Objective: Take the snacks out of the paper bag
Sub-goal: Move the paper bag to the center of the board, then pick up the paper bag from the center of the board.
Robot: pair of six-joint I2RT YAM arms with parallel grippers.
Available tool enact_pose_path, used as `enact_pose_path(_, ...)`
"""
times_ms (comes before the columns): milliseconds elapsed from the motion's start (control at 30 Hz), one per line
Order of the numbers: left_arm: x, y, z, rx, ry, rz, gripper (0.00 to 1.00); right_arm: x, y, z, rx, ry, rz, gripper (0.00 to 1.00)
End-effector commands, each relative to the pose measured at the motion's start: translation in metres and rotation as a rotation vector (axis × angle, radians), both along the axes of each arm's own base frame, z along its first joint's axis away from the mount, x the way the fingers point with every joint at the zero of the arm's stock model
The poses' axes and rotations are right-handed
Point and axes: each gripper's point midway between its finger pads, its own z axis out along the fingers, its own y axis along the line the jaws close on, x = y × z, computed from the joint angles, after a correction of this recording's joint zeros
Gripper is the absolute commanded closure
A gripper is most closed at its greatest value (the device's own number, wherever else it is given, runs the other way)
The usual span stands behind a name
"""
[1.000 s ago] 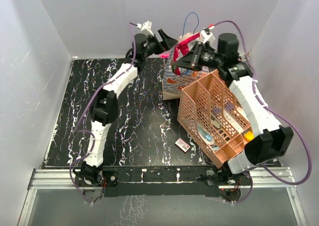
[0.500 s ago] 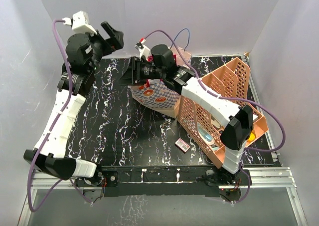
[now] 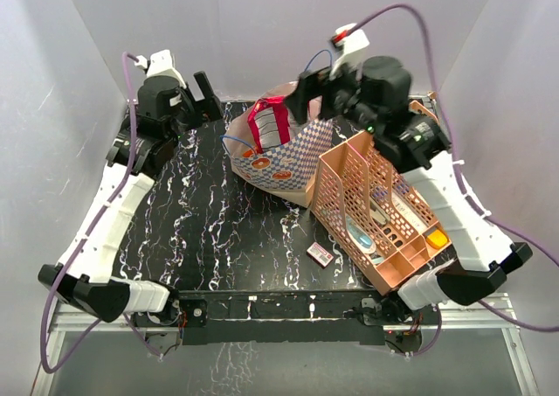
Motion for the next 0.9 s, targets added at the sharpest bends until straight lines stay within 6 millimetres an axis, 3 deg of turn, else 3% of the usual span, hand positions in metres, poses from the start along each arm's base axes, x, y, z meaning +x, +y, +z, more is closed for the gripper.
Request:
enact_pose_path(0,-0.032,0.016,0.019,-0.059,-0.025,0.045,0.01,0.088,-0.087,-0.010,-0.129,-0.095,-0.310,0.01)
enact_pose_path(100,-0.045,0.016,0.020,-0.088,-0.023,0.029,0.02,0.135,-0.114,-0.015,-0.127,-0.104,-0.345,0.01)
enact_pose_path(233,-0.064,0.005,0.013,-0.177,0.022,-0.028,0.02,0.180,-0.104,-0.028,-0.104,-0.102,-0.241,0.03)
enact_pose_path(300,-0.075,-0.003,0.006,-0.241,0.055,-0.056,0.02,0.193,-0.093,-0.034,-0.086,-0.092,-0.190,0.05)
enact_pose_path(433,-0.096,-0.019,0.011,-0.353,0.060,-0.141,0.01,0.208,-0.079,-0.042,-0.042,-0.086,-0.142,0.07)
enact_pose_path(533,-0.103,-0.048,0.013,-0.448,0.066,-0.293,0.02,0.220,-0.077,-0.055,-0.015,-0.076,-0.148,0.10)
enact_pose_path(667,-0.105,-0.083,-0.001,-0.590,0.176,-0.413,0.02,0.230,-0.068,-0.061,0.032,-0.044,-0.110,0.36)
enact_pose_path(800,-0.095,-0.084,-0.018,-0.650,0.269,-0.326,0.02,0.230,-0.056,-0.053,0.087,-0.035,-0.054,0.63)
enact_pose_path(867,-0.086,-0.087,-0.019,-0.702,0.293,-0.285,0.02,0.229,-0.053,-0.052,0.100,-0.031,-0.040,0.71)
